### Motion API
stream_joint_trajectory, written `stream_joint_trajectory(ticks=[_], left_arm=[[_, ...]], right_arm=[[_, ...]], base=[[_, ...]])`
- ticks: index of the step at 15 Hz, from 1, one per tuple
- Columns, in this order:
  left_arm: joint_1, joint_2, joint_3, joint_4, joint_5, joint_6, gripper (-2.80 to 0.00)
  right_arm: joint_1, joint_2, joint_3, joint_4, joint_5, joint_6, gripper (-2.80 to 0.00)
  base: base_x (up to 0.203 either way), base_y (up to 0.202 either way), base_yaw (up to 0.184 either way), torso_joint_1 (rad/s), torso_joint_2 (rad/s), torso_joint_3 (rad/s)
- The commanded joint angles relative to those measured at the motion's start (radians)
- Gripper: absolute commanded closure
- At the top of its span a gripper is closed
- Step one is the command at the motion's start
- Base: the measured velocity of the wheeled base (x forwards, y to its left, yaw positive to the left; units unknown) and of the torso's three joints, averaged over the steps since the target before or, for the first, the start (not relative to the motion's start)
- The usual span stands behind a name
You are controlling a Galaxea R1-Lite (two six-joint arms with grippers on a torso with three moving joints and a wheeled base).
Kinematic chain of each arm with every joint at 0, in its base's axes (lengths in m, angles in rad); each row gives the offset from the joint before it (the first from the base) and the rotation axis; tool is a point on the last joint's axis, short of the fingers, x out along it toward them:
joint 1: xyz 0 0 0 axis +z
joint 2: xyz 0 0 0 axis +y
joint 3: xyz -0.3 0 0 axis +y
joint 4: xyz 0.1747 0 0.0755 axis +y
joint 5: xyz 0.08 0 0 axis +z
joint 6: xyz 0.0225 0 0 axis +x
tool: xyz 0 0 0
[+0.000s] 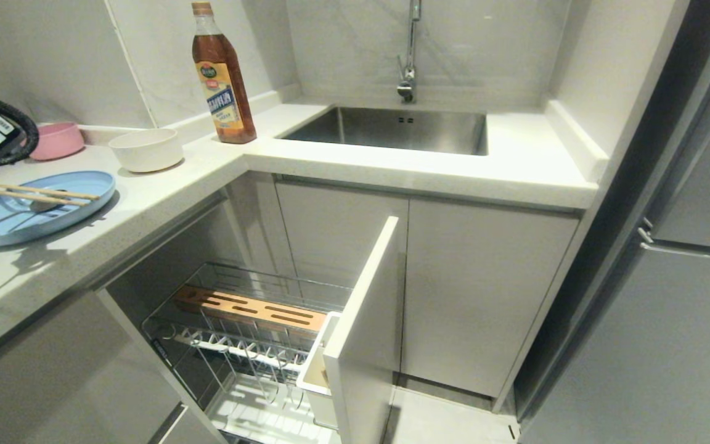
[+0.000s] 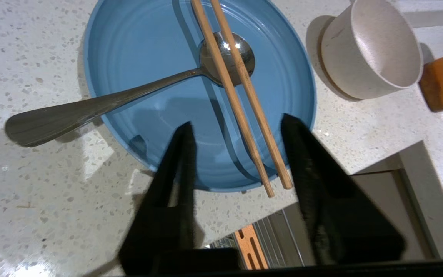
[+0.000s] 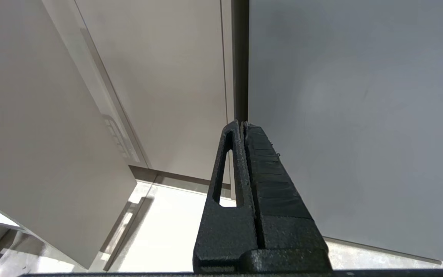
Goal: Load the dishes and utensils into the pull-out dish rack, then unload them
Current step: Pick up the chopsticks and place it in the cupboard
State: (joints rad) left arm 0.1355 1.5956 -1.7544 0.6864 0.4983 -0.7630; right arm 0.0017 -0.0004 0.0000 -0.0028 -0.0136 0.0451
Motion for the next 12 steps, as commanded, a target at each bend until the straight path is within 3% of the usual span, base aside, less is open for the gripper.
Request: stream_joint_trajectory(ticks=[1,6,12], left_arm=[[0.001,0.035,-0.008,0.005,0.003,-0.006,-2.80],[-0.003,0.119,-0.065,0.104,0.003,-0.013,-2.80],[-0.016,0.176,-0.099,0.114,0.009,-0.015,-2.80]], right_arm=[[0.000,0.000,0.000,0.000,0.000,0.001,0.00],[0.000,0.000,0.000,0.000,0.000,0.001,0.00],[0.000,0.000,0.000,0.000,0.000,0.000,0.00]], base=[[0.000,0.000,0.000,0.000,0.00,0.000],[0.000,0.000,0.000,0.000,0.00,0.000],[0.000,0.000,0.000,0.000,0.00,0.000]])
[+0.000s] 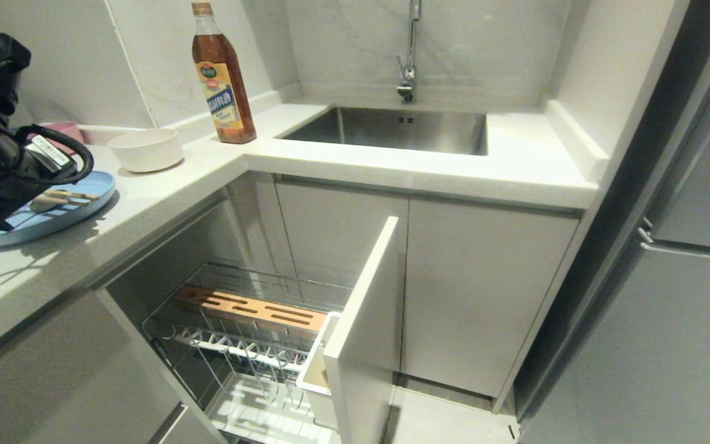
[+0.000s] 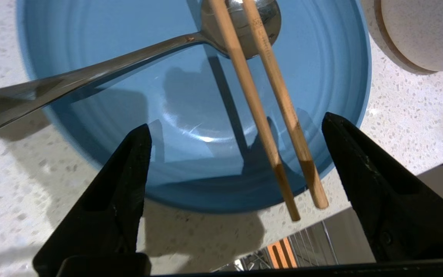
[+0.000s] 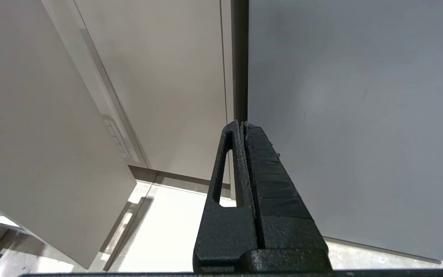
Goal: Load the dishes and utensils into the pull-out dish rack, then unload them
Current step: Pick up the chopsticks and place it in the cupboard
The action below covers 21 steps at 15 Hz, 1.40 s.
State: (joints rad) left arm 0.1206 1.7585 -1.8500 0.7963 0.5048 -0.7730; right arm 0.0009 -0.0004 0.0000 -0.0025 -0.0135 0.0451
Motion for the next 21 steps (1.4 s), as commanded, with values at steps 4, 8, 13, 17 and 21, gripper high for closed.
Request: stream_joint_trajectory(ticks=[4,8,13,17,21], left_arm=[[-0.003,0.049,-0.033,0.006,0.006,-0.005,-2.80],[-0.004,0.075,-0.057,0.006,0.020,-0.005,-2.80],[-0.004,0.101,-0.075,0.006,0.038,-0.003,-2.80],[-0.015,0.108,-0.076,0.006,0.047,-0.003,-2.80],[-0.018,0.108,-0.081,0.008,0.049,-0.003,0.00]], right_arm=[[0.001,0.000,0.000,-0.001,0.000,0.001,0.00],[0.001,0.000,0.000,-0.001,0.000,0.000,0.00],[0.001,0.000,0.000,-0.001,0.000,0.000,0.00],[0.001,0.000,0.000,-0.001,0.000,0.001,0.00],[0.001,0.000,0.000,-0.001,0.000,-0.001,0.00]], base=[[0.000,0.000,0.000,0.000,0.00,0.000],[0.000,0.000,0.000,0.000,0.00,0.000],[0.000,0.000,0.000,0.000,0.00,0.000],[0.000,0.000,0.000,0.000,0.00,0.000],[0.000,0.000,0.000,0.000,0.00,0.000]])
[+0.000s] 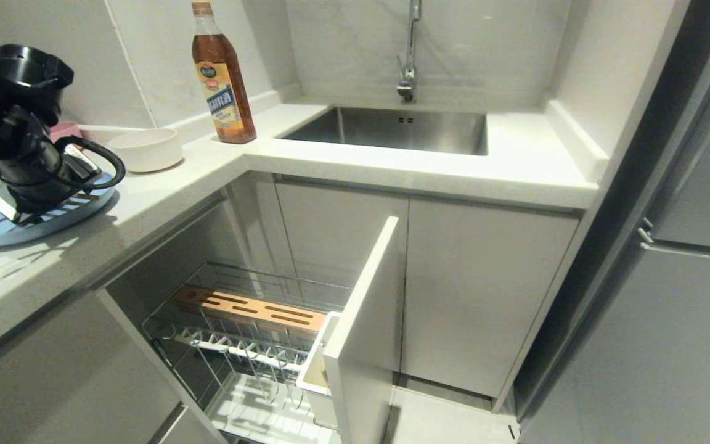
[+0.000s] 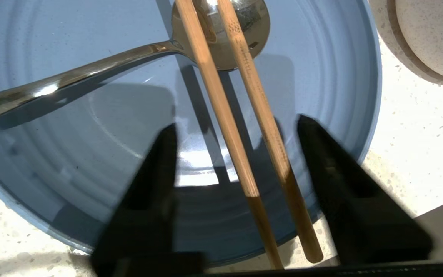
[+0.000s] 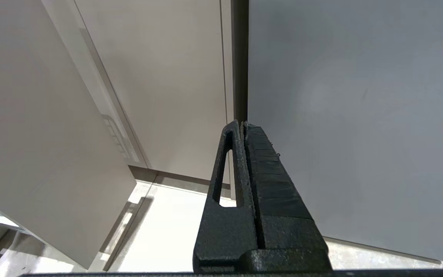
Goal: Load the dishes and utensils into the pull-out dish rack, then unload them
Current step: Pick up the chopsticks and place it in the cupboard
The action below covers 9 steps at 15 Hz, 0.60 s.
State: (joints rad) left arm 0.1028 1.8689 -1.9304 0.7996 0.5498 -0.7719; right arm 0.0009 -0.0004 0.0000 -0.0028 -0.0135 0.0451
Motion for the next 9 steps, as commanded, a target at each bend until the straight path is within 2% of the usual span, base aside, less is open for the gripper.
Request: stream_joint_trajectory(ticks=[1,9], left_arm=[[0.000,-0.002,-0.001,0.004,0.004,-0.004,0.00],[0.000,-0.003,0.001,0.004,0.006,-0.005,0.00]], right_arm=[[0.001,0.000,0.000,0.000,0.000,0.001,0.00],[0.001,0.000,0.000,0.000,0.000,-0.001,0.00]], base=[[0.000,0.000,0.000,0.000,0.00,0.000],[0.000,0.000,0.000,0.000,0.00,0.000]])
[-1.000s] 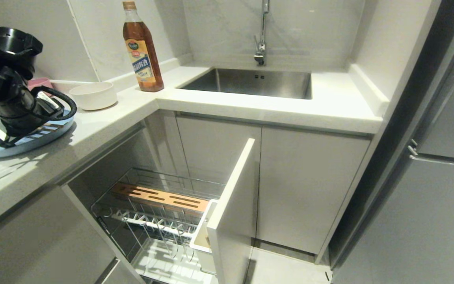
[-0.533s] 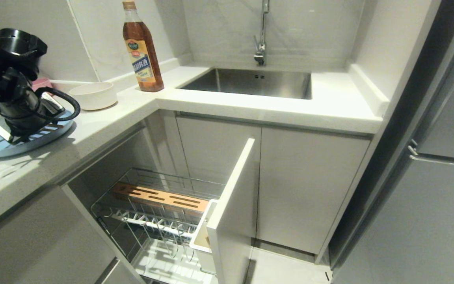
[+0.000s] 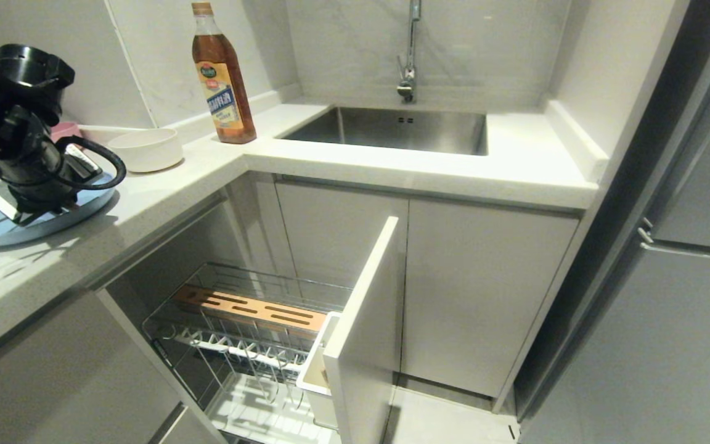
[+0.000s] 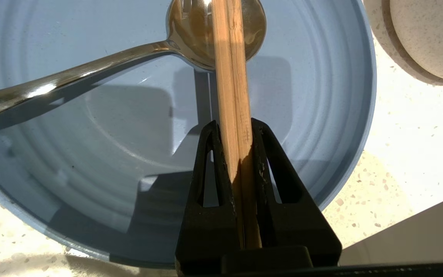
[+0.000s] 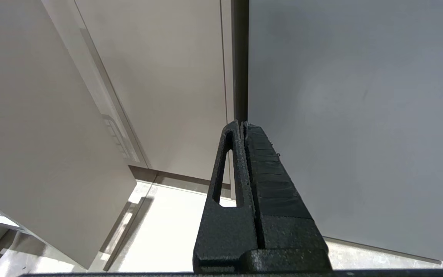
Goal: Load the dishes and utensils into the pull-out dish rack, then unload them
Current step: Pick up the chopsticks and place it in the cupboard
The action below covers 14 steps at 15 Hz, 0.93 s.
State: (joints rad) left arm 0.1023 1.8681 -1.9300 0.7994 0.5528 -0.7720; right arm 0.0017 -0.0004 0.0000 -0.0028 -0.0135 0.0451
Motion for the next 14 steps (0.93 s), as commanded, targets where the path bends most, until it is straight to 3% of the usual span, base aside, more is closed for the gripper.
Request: stream_joint_trajectory(ticks=[1,8,10,14], left_arm=[[0.000,-0.008,0.000,0.004,0.004,-0.006,0.00],[-0.020,-0.241,0.006,0.050,0.009,-0.012,0.00],[-0.106,-0.338,0.014,0.084,-0.013,-0.021,0.00],[-0.410,-0.480,0.025,0.145,-0.101,-0.046,0.00]], right_arm=[[0.000,0.000,0.000,0.000,0.000,0.001,0.00],[0.000,0.000,0.000,0.000,0.000,-0.001,0.00],[0.000,0.000,0.000,0.000,0.000,0.000,0.00],[0.000,0.000,0.000,0.000,0.000,0.001,0.00]], base=[[0.000,0.000,0.000,0.000,0.00,0.000],[0.000,0.000,0.000,0.000,0.00,0.000],[0.000,0.000,0.000,0.000,0.00,0.000],[0.000,0.000,0.000,0.000,0.00,0.000]])
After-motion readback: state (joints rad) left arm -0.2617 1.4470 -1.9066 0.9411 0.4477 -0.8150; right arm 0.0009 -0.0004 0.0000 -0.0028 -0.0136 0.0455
